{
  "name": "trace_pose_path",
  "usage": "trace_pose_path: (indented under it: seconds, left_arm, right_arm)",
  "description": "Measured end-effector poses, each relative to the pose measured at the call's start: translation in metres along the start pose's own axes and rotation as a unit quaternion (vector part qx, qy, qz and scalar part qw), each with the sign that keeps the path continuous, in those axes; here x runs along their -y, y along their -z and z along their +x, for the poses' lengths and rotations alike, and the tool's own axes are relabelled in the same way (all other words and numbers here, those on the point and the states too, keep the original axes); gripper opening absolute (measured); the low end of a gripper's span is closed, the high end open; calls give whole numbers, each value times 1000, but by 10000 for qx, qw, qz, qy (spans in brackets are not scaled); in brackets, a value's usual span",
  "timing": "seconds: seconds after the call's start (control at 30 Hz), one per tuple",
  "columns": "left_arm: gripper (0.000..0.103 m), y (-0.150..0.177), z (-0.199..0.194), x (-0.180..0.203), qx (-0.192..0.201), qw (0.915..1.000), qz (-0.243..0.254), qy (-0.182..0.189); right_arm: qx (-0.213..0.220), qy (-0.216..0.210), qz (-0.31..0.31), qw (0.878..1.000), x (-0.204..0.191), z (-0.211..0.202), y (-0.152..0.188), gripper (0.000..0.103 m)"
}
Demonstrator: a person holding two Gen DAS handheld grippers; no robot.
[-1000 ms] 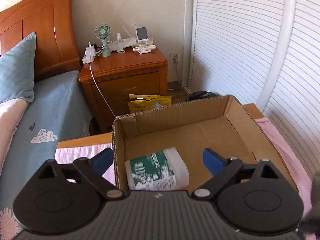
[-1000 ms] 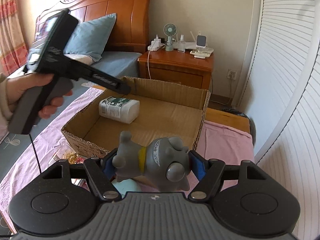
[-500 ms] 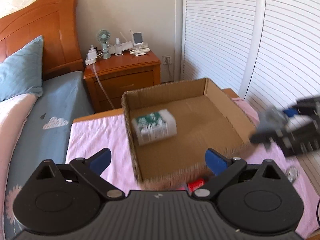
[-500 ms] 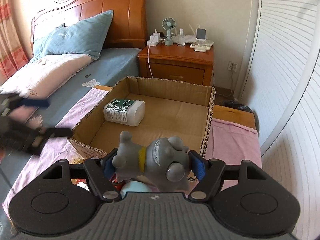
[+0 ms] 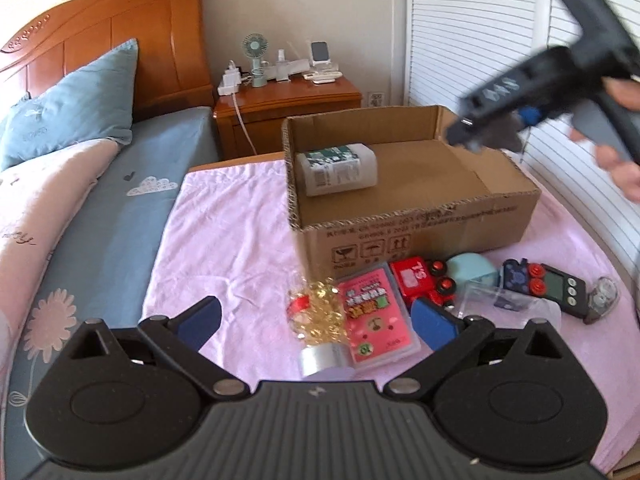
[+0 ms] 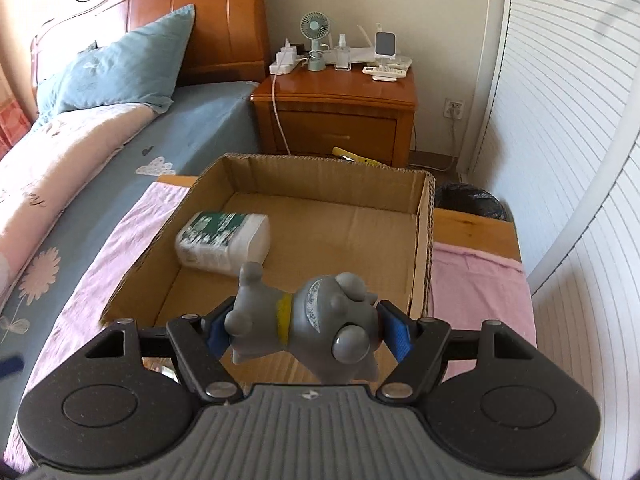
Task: Organize rigid objects
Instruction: 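Lower the gray dog into the box and open the right gripper, then move left tool toward the clear plastic jar while right tool approaches the correction tape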
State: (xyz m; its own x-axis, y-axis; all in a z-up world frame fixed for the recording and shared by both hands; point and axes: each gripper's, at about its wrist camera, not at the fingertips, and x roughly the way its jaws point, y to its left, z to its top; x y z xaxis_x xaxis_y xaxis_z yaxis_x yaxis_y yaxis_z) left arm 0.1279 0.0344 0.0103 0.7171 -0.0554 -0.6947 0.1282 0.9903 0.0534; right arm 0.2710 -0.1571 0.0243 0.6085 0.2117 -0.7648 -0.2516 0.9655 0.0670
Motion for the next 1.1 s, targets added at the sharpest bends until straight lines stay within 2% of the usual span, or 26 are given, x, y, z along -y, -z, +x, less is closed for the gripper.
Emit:
trace_pose_path:
  seconds: [0.2,0.3,0.5,0.73,0.9,1.0,1.1]
  left_arm:
    - [101,-2,2,2,47,9999,91,53]
    - [101,-1,6,-1,-15,10000,-17,60]
    - [101,3,6,-5,-114,9998,-125,53]
    - [101,8,-8,-4,-52,9998,-157,111]
    - [101,13,-16,-4,-83,9996,-240,94]
    - [101,16,-20,-3,-77,9995,-270,125]
    - [101,19,-22,-1,-69,9996,-264,118]
  right_arm:
    - [68,122,108,9998,4,30,-33,80]
    - [167,130,265,9994,9,38,-43,101]
    - [237,66,274,9993,7,24,-33,103]
    - [227,44,114,9997,-1,-7,0,103]
    - [262,22,-80,9996,-4,-31,37,103]
    - [250,-75,-21,9997,2,-41,62,103]
    - [249,29,57,9997,13,-48,88,103]
